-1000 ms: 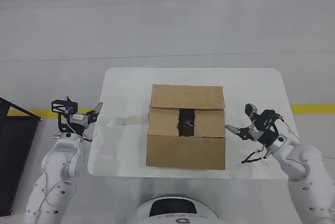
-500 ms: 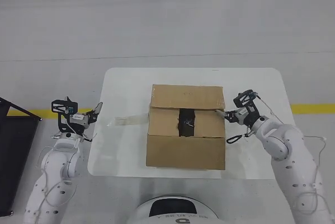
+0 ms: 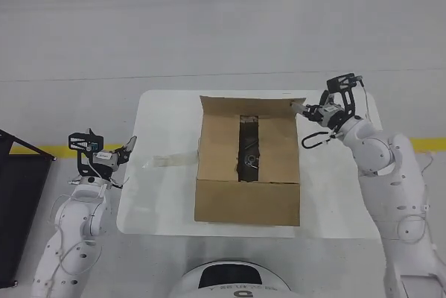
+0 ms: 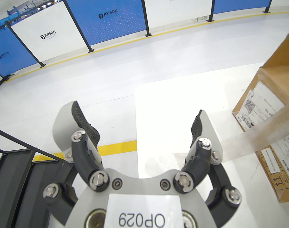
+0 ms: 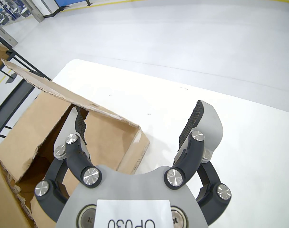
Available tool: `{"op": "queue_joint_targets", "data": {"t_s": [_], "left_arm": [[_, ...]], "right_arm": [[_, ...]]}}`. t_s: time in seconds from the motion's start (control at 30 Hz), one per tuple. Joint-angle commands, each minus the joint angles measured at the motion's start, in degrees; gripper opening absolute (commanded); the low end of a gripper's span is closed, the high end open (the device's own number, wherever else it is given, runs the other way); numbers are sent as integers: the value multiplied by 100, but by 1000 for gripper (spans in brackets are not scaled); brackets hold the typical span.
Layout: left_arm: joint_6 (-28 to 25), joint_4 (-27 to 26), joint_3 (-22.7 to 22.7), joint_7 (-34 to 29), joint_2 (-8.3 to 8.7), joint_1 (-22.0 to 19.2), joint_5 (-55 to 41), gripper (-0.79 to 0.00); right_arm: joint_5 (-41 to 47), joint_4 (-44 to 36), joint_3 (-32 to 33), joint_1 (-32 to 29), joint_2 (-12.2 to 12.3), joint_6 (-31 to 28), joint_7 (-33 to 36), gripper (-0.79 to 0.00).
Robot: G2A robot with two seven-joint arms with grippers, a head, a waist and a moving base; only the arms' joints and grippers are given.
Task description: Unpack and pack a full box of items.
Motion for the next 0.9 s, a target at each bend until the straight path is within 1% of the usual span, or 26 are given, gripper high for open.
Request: {"op": "queue_joint_targets", "data": {"t_s": [0.0,0.17,0.23,0.4,0.53,0.63,0.7,0.8,0.87], "left_arm": [[0,0,0,0,0,0,0,0],[0,0,0,0,0,0,0,0],[0,0,0,0,0,0,0,0],[0,0,0,0,0,0,0,0],[0,0,0,0,0,0,0,0],[0,0,0,0,0,0,0,0],[0,0,0,0,0,0,0,0],[0,0,0,0,0,0,0,0],[0,0,0,0,0,0,0,0]], "right_arm": [[11,428,-227,506,-38,196,207,0],[-73,1708,-946,1572,-173,473,922,0],[-99,2242,-1214,1903,-242,499,1016,0],[65,3301,-1608,2388,-372,216,1064,0],[152,3794,-1699,2610,-418,26,925,0],[208,3760,-1517,2582,-357,-252,635,0],[221,3437,-1254,2395,-255,-540,432,0],[167,2481,-612,1738,-32,-890,147,0],[178,1516,-63,1012,117,-1224,-121,0]]}}
